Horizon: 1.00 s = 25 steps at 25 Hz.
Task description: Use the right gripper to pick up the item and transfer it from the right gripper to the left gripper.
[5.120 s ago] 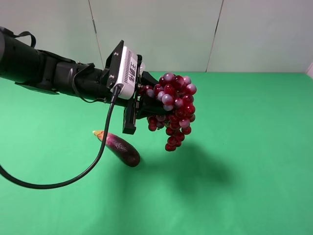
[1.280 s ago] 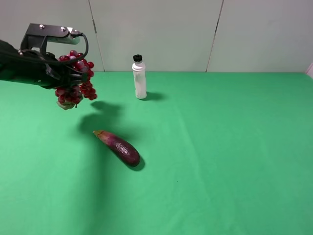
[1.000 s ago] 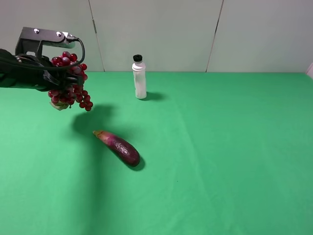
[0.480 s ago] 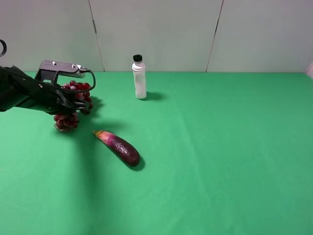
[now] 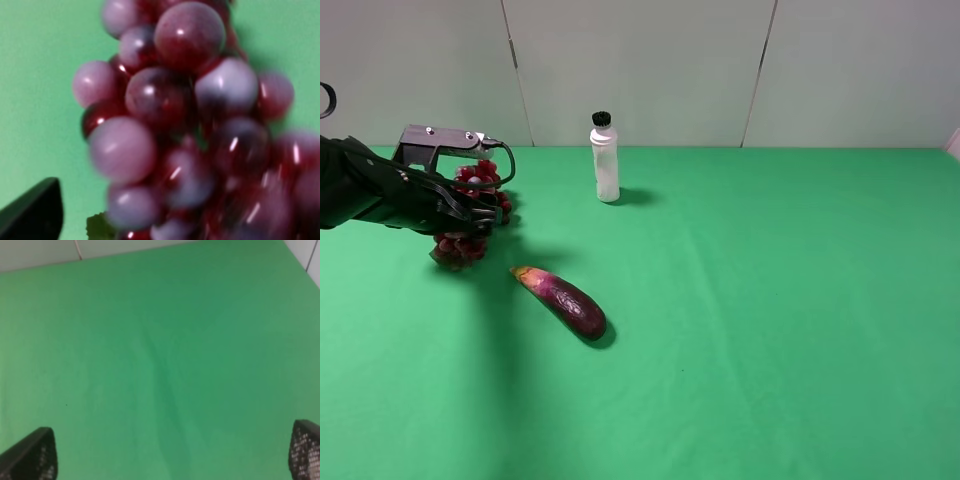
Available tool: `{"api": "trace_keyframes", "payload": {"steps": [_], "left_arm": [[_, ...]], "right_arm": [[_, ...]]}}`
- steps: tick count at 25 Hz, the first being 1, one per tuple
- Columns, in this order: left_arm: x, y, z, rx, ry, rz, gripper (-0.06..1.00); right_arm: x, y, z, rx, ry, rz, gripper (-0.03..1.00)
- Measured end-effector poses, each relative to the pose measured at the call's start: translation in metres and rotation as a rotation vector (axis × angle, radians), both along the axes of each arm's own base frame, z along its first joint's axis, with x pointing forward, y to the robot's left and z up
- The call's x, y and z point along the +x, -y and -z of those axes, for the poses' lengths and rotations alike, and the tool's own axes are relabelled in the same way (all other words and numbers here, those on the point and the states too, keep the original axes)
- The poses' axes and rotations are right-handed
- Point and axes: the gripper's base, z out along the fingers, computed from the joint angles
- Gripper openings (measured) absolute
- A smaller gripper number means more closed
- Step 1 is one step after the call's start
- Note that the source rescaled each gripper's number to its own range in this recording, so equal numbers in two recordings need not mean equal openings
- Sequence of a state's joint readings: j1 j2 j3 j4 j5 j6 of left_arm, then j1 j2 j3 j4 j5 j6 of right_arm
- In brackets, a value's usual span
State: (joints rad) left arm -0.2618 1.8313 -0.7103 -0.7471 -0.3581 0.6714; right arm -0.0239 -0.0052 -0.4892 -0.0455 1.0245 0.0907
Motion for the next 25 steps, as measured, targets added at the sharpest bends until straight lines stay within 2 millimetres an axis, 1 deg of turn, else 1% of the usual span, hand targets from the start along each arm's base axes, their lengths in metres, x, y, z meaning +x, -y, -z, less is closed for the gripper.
{"api": "trace_keyframes", "payload": {"steps": [2,3,6,8,13,16,21,25], "left_arm": [[0.0,0.0,0.0,0.0,0.0,0.0,0.95],[0.0,0.0,0.0,0.0,0.0,0.0,0.97],[-0.001,0.0,-0.001,-0.005,-0.005,0.003,0.99],[-0.001,0.001,-0.006,-0.015,0.001,0.011,1.0],[-0.006,0.003,-0.037,-0.04,0.063,0.043,1.0],[-0.011,0.003,-0.06,-0.056,0.116,0.067,1.0],[-0.022,0.004,-0.095,-0.086,0.192,0.111,1.0],[-0.034,0.006,-0.116,-0.099,0.218,0.173,1.0]], "right_arm": [[0.0,0.0,0.0,0.0,0.0,0.0,1.0],[0.0,0.0,0.0,0.0,0.0,0.0,1.0],[0.0,0.0,0.0,0.0,0.0,0.0,1.0],[0.0,0.0,0.0,0.0,0.0,0.0,1.0],[0.0,0.0,0.0,0.0,0.0,0.0,1.0],[0.0,0.0,0.0,0.0,0.0,0.0,1.0],[0.0,0.0,0.0,0.0,0.0,0.0,1.0],[0.0,0.0,0.0,0.0,0.0,0.0,1.0]]}}
